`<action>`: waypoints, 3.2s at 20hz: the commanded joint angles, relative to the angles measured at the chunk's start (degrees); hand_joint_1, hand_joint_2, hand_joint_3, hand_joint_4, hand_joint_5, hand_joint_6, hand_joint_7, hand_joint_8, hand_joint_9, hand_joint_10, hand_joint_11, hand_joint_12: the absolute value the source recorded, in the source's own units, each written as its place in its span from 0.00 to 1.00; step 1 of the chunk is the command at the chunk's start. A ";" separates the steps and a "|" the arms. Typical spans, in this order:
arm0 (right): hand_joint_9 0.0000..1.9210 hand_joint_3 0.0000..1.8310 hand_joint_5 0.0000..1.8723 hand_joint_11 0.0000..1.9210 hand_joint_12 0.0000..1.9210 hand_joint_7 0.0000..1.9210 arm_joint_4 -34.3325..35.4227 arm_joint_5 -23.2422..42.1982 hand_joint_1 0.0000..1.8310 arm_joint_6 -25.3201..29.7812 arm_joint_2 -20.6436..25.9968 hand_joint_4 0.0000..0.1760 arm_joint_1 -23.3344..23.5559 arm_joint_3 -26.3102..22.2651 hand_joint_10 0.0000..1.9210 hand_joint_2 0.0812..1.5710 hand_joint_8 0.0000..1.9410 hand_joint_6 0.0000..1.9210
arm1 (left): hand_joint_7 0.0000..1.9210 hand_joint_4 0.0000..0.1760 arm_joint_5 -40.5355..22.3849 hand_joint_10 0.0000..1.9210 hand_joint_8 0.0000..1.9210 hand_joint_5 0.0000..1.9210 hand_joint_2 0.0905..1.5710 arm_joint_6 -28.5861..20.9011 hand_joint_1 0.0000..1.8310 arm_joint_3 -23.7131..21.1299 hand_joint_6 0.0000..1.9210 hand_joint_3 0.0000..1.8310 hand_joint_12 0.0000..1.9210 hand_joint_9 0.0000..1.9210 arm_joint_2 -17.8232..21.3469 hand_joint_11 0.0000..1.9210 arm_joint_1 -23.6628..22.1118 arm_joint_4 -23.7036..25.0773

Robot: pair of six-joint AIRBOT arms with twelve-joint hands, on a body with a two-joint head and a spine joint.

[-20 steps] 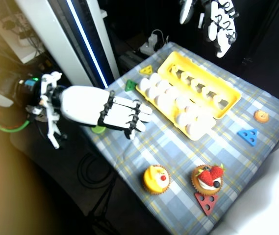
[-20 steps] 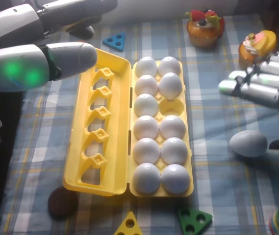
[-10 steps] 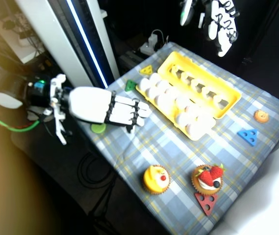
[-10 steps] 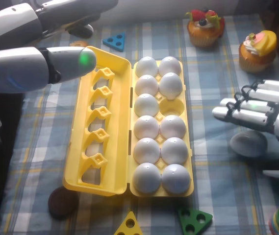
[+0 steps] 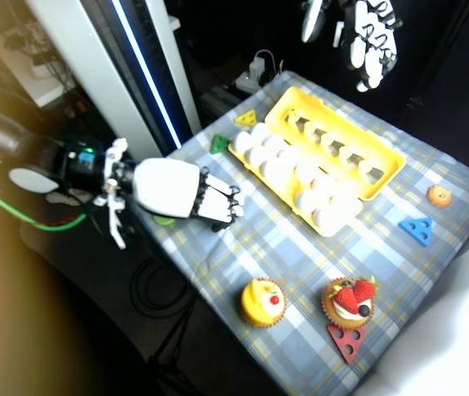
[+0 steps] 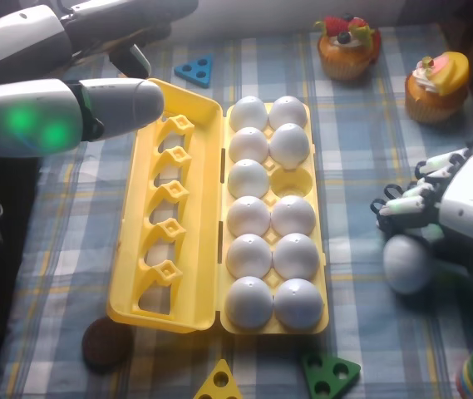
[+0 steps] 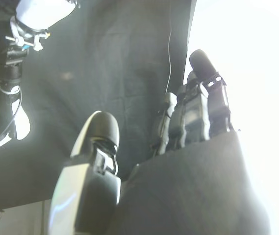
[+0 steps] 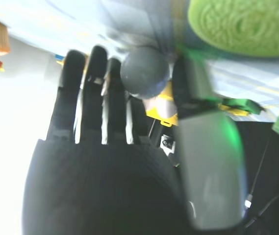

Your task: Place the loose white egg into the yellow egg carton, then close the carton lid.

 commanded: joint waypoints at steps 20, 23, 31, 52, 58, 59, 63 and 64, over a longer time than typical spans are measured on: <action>0.00 0.00 0.00 0.00 0.71 0.07 -3.85 7.68 0.41 -0.49 11.53 0.22 5.21 -6.66 0.37 0.72 0.13 0.06 | 0.04 0.04 -7.76 0.00 0.00 0.07 0.91 -0.17 0.19 -0.20 0.00 0.00 0.62 0.08 0.18 0.00 0.67 -2.84; 0.00 0.00 0.00 0.00 0.69 0.00 -9.77 7.16 0.44 6.55 12.63 0.21 2.76 -7.54 0.20 0.72 0.01 0.01 | 0.03 0.04 -7.74 0.00 0.00 0.06 0.91 0.01 0.18 -0.23 0.00 0.00 0.58 0.06 0.18 0.00 0.71 -3.25; 0.05 0.00 0.10 0.00 0.72 0.11 -26.49 -3.18 0.53 18.30 10.57 0.00 2.35 -7.12 0.26 0.69 0.01 0.03 | 0.03 0.00 -7.56 0.00 0.00 0.06 0.90 0.07 0.20 -0.23 0.00 0.00 0.52 0.07 0.07 0.00 0.76 -3.35; 0.43 0.00 0.33 0.38 0.79 0.38 -31.29 -8.66 0.74 16.92 3.53 0.00 8.20 -2.85 0.75 0.77 0.71 0.69 | 0.03 0.16 -7.95 0.00 0.00 0.06 0.91 0.09 0.19 -0.19 0.00 0.00 0.59 0.07 -0.15 0.00 1.14 -3.71; 0.46 0.00 0.37 0.42 0.88 0.39 -29.55 -5.88 0.74 13.49 4.79 0.00 11.60 -3.40 0.77 0.76 0.70 0.62 | 0.02 0.05 -8.25 0.00 0.00 0.05 0.93 0.09 0.15 -0.22 0.00 0.00 0.52 0.05 0.00 0.00 1.45 -3.85; 0.46 0.00 0.38 0.45 0.88 0.39 -29.48 -5.84 0.74 12.68 4.85 0.00 12.85 -3.36 0.78 0.76 0.72 0.60 | 0.03 0.08 -8.31 0.00 0.00 0.06 0.93 0.09 0.16 -0.22 0.00 0.00 0.56 0.06 0.04 0.00 1.53 -3.96; 0.49 0.00 0.39 0.47 0.86 0.44 -27.94 -6.15 0.66 9.08 4.20 0.00 16.74 -2.63 0.73 0.77 0.73 0.63 | 0.02 0.07 -8.25 0.00 0.00 0.05 0.93 0.13 0.15 -0.18 0.00 0.00 0.56 0.06 0.00 0.00 1.55 -4.05; 0.51 0.00 0.38 0.50 0.88 0.45 -27.90 -6.84 0.66 8.36 3.47 0.00 18.00 -2.04 0.75 0.77 0.74 0.63 | 0.02 0.08 -8.21 0.00 0.00 0.04 0.92 0.19 0.17 -0.17 0.00 0.00 0.50 0.05 -0.03 0.00 1.56 -4.09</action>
